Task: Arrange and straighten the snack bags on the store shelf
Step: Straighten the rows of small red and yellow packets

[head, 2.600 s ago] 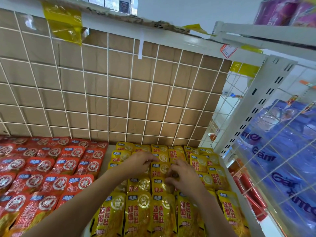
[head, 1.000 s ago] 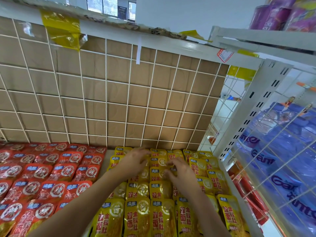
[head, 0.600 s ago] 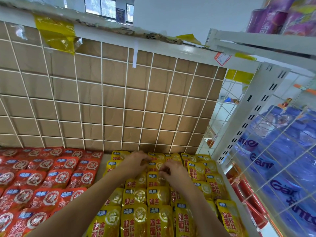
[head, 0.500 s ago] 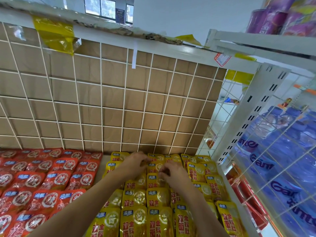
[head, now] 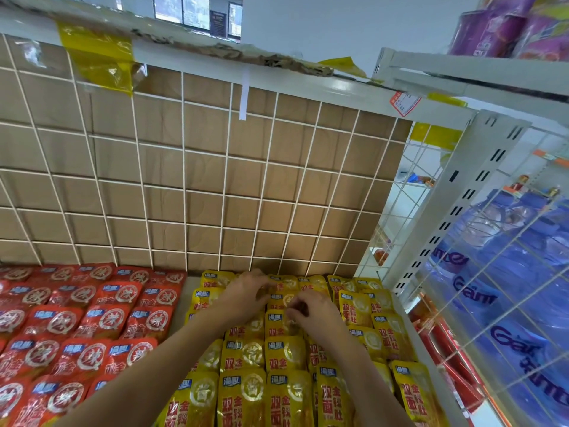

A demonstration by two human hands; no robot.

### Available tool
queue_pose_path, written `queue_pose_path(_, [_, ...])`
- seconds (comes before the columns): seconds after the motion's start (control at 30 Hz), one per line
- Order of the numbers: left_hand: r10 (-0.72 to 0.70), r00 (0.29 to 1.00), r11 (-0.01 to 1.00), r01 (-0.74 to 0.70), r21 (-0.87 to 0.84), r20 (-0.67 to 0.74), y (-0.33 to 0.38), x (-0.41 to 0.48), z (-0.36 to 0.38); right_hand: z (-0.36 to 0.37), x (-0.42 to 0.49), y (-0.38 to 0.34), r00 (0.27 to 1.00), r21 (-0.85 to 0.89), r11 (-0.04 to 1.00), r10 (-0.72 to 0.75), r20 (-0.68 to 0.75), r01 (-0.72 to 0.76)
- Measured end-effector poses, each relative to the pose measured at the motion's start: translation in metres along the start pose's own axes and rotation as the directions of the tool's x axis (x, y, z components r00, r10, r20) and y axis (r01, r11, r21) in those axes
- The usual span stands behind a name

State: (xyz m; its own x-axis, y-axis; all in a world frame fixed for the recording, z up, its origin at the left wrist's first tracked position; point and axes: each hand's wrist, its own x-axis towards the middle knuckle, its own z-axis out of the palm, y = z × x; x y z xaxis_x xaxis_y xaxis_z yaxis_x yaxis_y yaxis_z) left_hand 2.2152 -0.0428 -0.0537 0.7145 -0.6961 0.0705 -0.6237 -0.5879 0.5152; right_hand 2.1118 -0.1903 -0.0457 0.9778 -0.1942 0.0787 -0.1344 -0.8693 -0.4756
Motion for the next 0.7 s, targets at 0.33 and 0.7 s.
queue_pose_path(0.33, [0.069,0.976,0.982,-0.103,0.159,0.207,0.025,-0.008,0.011,-0.008,-0.015,0.016,0.986,0.027,0.999,0.048,-0.16,-0.045])
queue_pose_path(0.7, [0.034,0.958,0.953,-0.118,0.281,0.285,0.034,-0.013,0.014,-0.021,-0.037,0.041,0.994,-0.008,0.999,0.051,-0.092,-0.052])
